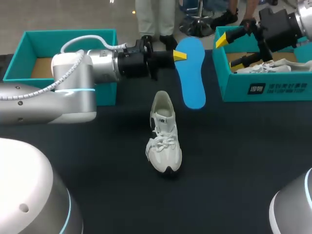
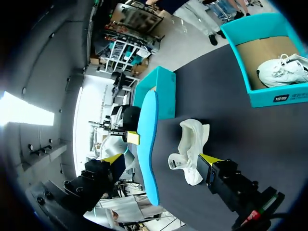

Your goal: Take the shoe out of the shoebox, open the shoe tongue, remove and reinsert the insole, then place the shoe into the shoebox

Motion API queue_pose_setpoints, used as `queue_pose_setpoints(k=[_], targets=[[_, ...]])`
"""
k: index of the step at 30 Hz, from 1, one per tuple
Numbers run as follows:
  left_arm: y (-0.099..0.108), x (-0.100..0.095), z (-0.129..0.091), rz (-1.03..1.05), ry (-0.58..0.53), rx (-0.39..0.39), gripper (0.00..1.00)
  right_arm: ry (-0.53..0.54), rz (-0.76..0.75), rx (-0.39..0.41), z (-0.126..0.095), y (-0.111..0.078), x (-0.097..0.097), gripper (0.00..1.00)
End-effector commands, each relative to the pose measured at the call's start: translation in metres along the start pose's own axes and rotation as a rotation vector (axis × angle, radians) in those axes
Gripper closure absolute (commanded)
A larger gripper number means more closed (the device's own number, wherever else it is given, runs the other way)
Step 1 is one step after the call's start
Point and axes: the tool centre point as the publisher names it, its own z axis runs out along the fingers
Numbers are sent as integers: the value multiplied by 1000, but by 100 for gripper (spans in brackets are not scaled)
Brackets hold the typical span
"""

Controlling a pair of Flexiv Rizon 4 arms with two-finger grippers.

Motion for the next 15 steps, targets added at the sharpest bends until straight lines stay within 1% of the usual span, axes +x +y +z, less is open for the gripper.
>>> queue_pose_setpoints(k=[1,3,5,6,10,15], targets=[[1,1,-1,5,1,3,100,241,2,-8,4,-1,-6,0],[1,2,-2,10,1,1,100,250,2,-13,3,0,-7,0],[0,4,-2,18,1,-2,100,296,-2,-30,1,0,-9,0],[0,5,-1,27,-1,-8,100,302,-1,-31,-1,1,-11,0],[-2,6,-3,44,-14,-23,100,306,-2,-19,-2,1,-13,0],[-5,7,-7,53,-24,-22,100,311,-2,-17,-3,2,-15,0]])
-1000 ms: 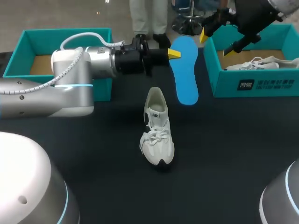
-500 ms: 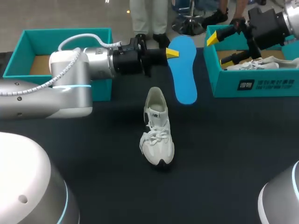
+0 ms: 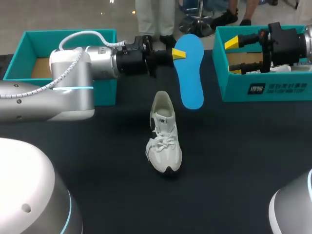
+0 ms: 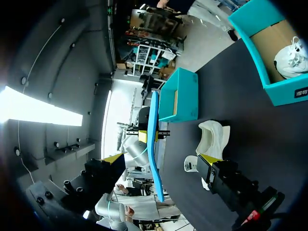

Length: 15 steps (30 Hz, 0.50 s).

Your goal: Take the shoe out of the shoebox, open the shoe tongue, remove and reinsert the insole, then place the shoe into the shoebox

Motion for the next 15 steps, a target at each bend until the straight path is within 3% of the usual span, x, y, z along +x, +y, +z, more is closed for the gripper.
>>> queue_pose_setpoints(k=[1,10,15], targets=[[-2,3,-4,4,-4,-5,100,19,0,0,1,1,-3,0],[-3,3,-4,67,-20,-7,100,26,7,-7,1,1,-5,0],[-7,1,-8,352,-70,-7,100,26,7,-7,1,1,-5,0]])
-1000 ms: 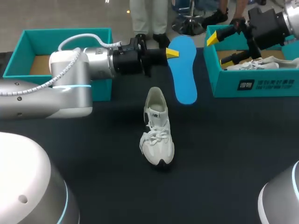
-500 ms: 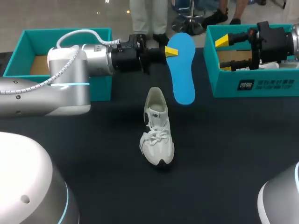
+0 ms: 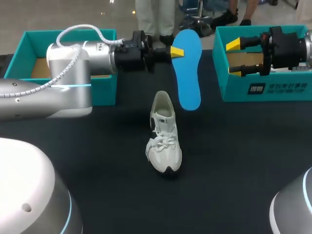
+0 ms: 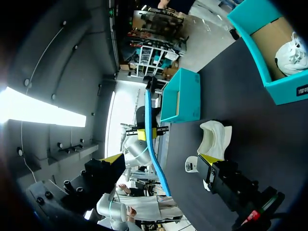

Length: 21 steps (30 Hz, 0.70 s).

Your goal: Take the shoe out of the shoebox, open the shoe tongue, remove and reinsert the insole, then place the shoe into the shoebox

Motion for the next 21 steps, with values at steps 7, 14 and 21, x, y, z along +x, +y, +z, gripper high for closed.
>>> queue_pose_setpoints(k=[7,14,21], targets=[[-7,-3,-6,556,-83,-5,100,-3,1,1,2,1,0,0],[-11,-1,-4,514,-98,-17,100,-3,1,1,2,1,0,0],[-11,-1,-4,514,-98,-17,100,-3,1,1,2,1,0,0]])
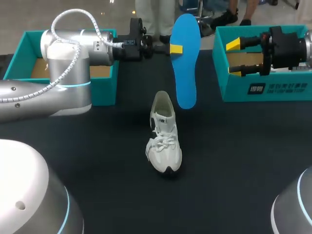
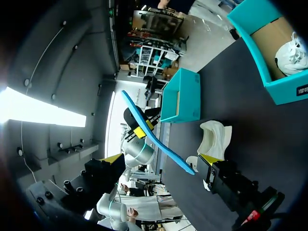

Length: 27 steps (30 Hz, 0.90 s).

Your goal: Take the shoe out of the shoebox, open the shoe tongue, remove and reinsert the insole, then place the shoe into the shoebox

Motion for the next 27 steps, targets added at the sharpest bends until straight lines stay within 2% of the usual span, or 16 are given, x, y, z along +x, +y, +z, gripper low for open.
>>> queue_pose_setpoints(k=[1,3,4,8,10,12,20,27], targets=[[1,1,0,1,-4,2,100,-2,0,1,2,1,0,0],[1,1,0,1,-4,2,100,-2,0,1,2,1,0,0],[1,1,0,65,5,5,100,-2,0,1,2,1,0,0],[-1,2,0,430,-2,28,100,-2,0,1,2,1,0,0],[-3,3,0,654,22,62,100,-2,0,1,2,1,0,0],[-7,0,-1,769,34,112,100,-2,0,1,2,1,0,0],[-16,-4,1,1284,59,51,100,-2,0,1,2,1,0,0],[-16,-5,2,1339,47,45,100,-2,0,1,2,1,0,0]])
